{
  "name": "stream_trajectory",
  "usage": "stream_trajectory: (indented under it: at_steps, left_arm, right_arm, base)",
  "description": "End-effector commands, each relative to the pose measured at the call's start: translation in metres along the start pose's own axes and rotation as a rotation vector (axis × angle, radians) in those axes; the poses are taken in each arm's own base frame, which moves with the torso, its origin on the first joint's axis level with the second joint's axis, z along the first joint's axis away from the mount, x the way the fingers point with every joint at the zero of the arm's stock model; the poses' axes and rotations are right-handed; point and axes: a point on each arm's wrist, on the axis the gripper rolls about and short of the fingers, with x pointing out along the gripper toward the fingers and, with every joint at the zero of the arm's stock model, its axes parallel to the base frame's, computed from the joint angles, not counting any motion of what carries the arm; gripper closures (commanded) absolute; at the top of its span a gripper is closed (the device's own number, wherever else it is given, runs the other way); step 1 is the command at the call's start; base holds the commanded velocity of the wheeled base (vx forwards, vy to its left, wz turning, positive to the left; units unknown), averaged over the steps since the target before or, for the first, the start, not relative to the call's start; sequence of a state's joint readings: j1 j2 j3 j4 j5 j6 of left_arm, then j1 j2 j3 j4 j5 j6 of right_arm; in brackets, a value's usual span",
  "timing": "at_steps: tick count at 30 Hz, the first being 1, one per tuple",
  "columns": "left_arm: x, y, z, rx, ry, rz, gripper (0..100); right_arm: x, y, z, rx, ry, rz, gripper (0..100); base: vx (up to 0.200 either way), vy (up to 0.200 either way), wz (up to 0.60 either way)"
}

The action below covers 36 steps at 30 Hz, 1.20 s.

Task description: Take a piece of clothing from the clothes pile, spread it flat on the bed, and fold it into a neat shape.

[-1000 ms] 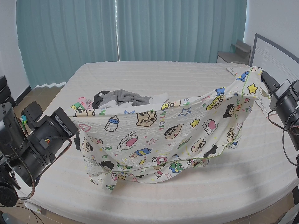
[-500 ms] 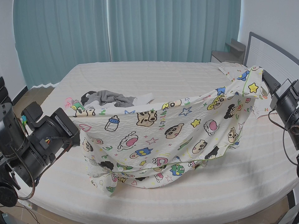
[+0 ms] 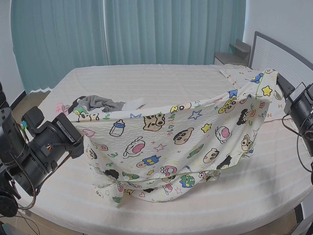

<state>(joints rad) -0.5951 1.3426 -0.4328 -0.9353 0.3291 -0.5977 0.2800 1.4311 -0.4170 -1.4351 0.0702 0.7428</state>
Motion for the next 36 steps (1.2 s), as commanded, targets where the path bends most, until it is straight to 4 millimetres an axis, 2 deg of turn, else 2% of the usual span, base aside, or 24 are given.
stream_trajectory:
  at_steps: [1,8,18,28,36]
  left_arm:
    - [0.0,0.0,0.0,-0.001,-0.001,0.0,100]
    - [0.0,0.0,-0.001,0.0,0.002,0.002,100]
    - [0.001,0.001,-0.001,0.001,0.003,0.005,100]
    - [0.0,0.0,0.0,0.002,-0.002,0.003,100]
    - [-0.009,-0.003,0.01,-0.007,-0.04,-0.025,100]
  right_arm:
    - [0.0,0.0,0.0,-0.001,-0.002,0.001,100]
    - [0.0,0.0,0.0,-0.001,-0.002,0.001,100]
    - [0.0,0.0,0.0,-0.001,0.001,0.0,100]
    - [-0.001,0.0,0.0,0.0,0.001,0.002,100]
    - [-0.007,0.018,0.009,0.003,-0.024,0.075,100]
  base:
    - [0.0,-0.2,0.0]
    - [0.0,-0.2,0.0]
    - [0.0,0.0,0.0]
    - [-0.2,0.0,0.0]
    - [-0.2,0.0,0.0]
